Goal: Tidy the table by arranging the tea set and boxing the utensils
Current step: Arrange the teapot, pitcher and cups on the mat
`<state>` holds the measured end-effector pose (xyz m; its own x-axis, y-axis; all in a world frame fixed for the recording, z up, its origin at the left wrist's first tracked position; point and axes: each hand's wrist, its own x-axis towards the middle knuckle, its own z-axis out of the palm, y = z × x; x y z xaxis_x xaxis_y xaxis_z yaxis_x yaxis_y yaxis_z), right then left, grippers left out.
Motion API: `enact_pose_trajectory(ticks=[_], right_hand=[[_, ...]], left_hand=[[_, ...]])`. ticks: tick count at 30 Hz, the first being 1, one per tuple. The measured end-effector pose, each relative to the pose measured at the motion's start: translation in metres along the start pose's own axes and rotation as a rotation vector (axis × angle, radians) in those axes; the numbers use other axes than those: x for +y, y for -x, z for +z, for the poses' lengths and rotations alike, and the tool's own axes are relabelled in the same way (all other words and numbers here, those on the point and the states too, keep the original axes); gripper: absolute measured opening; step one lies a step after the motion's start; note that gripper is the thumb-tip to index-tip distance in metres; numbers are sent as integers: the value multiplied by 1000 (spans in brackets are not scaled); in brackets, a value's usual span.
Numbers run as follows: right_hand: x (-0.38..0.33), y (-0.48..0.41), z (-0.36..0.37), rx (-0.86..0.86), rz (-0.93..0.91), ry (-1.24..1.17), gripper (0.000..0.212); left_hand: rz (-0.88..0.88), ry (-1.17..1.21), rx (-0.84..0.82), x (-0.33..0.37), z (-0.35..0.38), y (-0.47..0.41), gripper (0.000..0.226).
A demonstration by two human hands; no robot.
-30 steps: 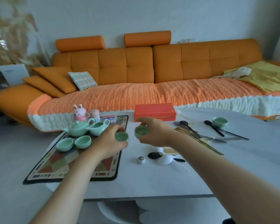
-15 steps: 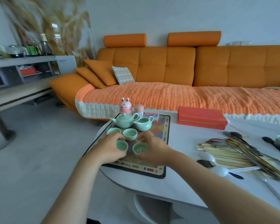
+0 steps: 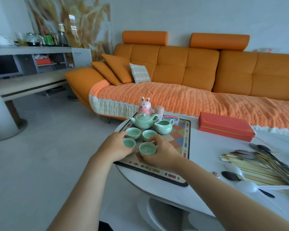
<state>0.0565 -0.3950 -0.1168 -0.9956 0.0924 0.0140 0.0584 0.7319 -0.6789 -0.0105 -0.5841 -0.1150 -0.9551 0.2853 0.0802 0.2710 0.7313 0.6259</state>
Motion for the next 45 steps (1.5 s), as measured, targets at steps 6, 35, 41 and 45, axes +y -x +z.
enact_pose_trajectory(ticks=[6, 35, 41, 45], right_hand=[[-1, -6, 11, 31, -15, 50, 66], [212, 101, -244, 414, 226, 130, 29], [291, 124, -302, 542, 361, 361, 40], [333, 132, -320, 518, 519, 369, 58]], left_hand=[[-33, 29, 46, -5, 0, 1, 20], [576, -46, -237, 317, 184, 11, 29], [633, -25, -330, 405, 267, -7, 40], [660, -80, -396, 443, 318, -19, 53]])
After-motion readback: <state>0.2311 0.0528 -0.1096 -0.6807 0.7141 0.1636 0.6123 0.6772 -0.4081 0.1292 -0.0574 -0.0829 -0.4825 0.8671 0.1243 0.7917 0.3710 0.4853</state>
